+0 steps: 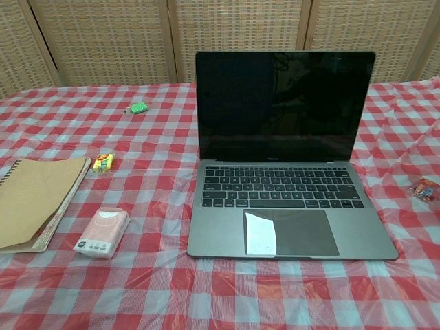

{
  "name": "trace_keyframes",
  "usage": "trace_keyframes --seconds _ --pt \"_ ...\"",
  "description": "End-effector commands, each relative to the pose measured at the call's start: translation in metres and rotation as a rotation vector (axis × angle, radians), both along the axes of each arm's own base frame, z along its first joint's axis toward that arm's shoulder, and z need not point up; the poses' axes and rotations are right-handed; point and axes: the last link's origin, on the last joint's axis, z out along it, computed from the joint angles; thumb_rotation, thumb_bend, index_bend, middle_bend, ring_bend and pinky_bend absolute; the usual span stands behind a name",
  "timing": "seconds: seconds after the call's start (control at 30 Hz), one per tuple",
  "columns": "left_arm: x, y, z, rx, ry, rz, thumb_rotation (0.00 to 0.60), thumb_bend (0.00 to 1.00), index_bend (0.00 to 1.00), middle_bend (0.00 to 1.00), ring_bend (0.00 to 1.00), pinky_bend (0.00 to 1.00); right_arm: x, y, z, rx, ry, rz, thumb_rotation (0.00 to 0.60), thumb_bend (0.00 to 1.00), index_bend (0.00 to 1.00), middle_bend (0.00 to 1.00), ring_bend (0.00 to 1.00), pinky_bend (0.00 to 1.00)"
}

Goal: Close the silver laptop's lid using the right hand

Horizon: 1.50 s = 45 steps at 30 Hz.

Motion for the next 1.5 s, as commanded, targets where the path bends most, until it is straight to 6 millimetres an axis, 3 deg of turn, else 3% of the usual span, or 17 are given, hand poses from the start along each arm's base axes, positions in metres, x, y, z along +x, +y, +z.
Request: trace_keyframes --seconds 0.03,0.17,0.3,0.37,0.63,0.8,0.9,1.2,1.5 --pt "0.000 0.001 0.000 -0.001 -0.001 0.002 0.600 0.08 0.00 0.00 0.00 0.00 0.013 -0.033 0.009 -0.025 0.023 -0.002 0.600 0.55 0.01 0.00 0.00 0.00" --pt "-0.002 0.002 -0.002 -0.012 0.003 0.012 0.600 0.08 0.00 0.00 0.00 0.00 0.021 -0.062 0.015 -0.024 0.017 -0.038 0.600 0.66 0.02 0.00 0.00 0.00" --pt "-0.004 0.004 -0.002 -0.011 0.002 0.020 0.600 0.08 0.00 0.00 0.00 0.00 0.025 -0.080 0.016 -0.014 -0.010 -0.067 0.600 0.93 0.05 0.00 0.00 0.00" --pt "-0.004 0.005 -0.002 -0.010 0.001 0.018 0.600 0.08 0.00 0.00 0.00 0.00 0.027 -0.089 0.016 -0.002 -0.048 -0.090 0.600 0.99 0.08 0.00 0.00 0.02" --pt "-0.005 0.006 -0.001 -0.008 -0.003 0.020 0.600 0.08 0.00 0.00 0.00 0.00 0.028 -0.115 0.018 0.012 -0.113 -0.144 0.600 1.00 0.17 0.05 0.01 0.06" --pt "-0.007 0.007 -0.002 -0.018 0.000 0.028 0.600 0.08 0.00 0.00 0.00 0.00 0.030 -0.125 0.016 0.008 -0.118 -0.159 0.600 1.00 0.33 0.21 0.16 0.23" --pt "-0.007 0.008 -0.003 -0.020 0.003 0.029 0.600 0.08 0.00 0.00 0.00 0.00 0.033 -0.131 0.016 -0.017 -0.124 -0.154 0.600 1.00 0.38 0.27 0.21 0.27" --pt "-0.007 0.009 -0.005 -0.027 0.006 0.033 0.600 0.08 0.00 0.00 0.00 0.00 0.043 -0.139 0.008 -0.001 -0.134 -0.156 0.600 1.00 0.37 0.26 0.22 0.28" --pt "-0.008 0.009 -0.004 -0.029 0.002 0.032 0.600 0.08 0.00 0.00 0.00 0.00 0.059 -0.137 -0.013 0.054 -0.122 -0.152 0.600 1.00 0.39 0.28 0.23 0.28"
